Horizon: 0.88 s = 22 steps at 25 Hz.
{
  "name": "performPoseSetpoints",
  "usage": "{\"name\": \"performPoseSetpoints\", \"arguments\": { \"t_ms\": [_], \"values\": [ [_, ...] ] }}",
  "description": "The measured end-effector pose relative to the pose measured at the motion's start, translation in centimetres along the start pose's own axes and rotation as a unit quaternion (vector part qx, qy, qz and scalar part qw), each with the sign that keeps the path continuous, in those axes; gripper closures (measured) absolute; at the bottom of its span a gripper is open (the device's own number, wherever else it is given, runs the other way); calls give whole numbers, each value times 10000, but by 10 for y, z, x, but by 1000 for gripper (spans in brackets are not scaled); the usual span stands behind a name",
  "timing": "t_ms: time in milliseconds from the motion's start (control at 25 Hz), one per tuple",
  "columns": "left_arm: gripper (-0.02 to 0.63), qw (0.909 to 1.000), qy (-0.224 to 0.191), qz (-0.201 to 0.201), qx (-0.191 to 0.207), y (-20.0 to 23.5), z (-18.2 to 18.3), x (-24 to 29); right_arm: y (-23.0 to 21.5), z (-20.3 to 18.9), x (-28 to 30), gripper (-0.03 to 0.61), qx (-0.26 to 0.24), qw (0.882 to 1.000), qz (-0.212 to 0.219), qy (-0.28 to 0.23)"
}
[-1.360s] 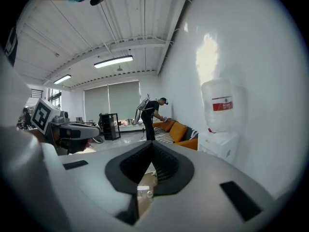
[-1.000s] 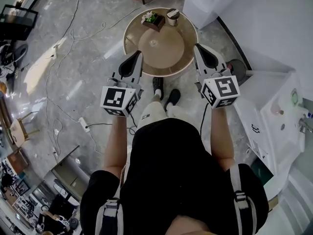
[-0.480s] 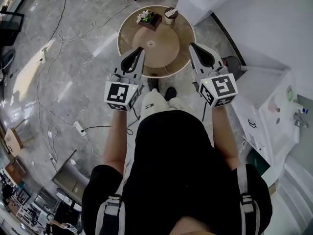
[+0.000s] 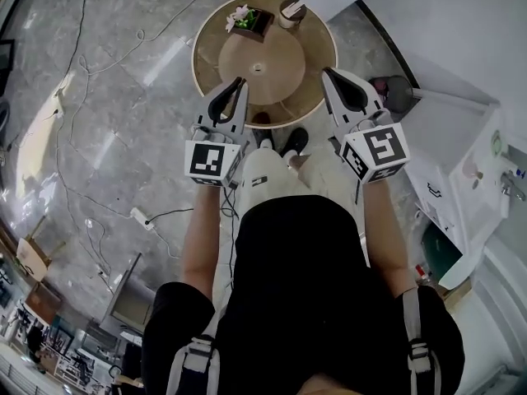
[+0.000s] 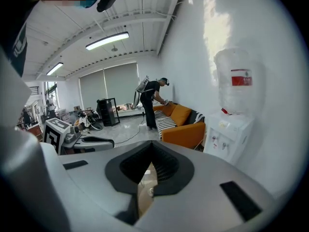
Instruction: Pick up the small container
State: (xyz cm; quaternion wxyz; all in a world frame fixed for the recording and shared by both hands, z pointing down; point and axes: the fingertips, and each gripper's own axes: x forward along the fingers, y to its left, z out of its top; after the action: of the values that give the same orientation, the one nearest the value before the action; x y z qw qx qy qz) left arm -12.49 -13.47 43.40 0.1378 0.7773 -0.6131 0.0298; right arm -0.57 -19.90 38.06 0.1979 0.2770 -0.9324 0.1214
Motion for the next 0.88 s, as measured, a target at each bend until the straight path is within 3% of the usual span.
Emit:
{"name": "performPoseSetpoints", "arguments": {
  "t_ms": [240, 360, 640, 880],
  "values": [
    [586, 9997, 88, -186, 96, 7, -36, 25, -5, -27, 31, 575, 59, 9997, 36, 231],
    [524, 9997, 175, -186, 65, 10, -60, 36, -13, -43, 42, 575, 106, 9994, -2, 314],
    [478, 9985, 475, -107, -241, 22, -119, 67, -32, -77, 70, 575, 96, 9988, -9, 473],
    [395, 9991, 428, -28, 1, 21, -160, 92, -50, -124, 93, 575, 247, 9981, -28, 571]
  ]
}}
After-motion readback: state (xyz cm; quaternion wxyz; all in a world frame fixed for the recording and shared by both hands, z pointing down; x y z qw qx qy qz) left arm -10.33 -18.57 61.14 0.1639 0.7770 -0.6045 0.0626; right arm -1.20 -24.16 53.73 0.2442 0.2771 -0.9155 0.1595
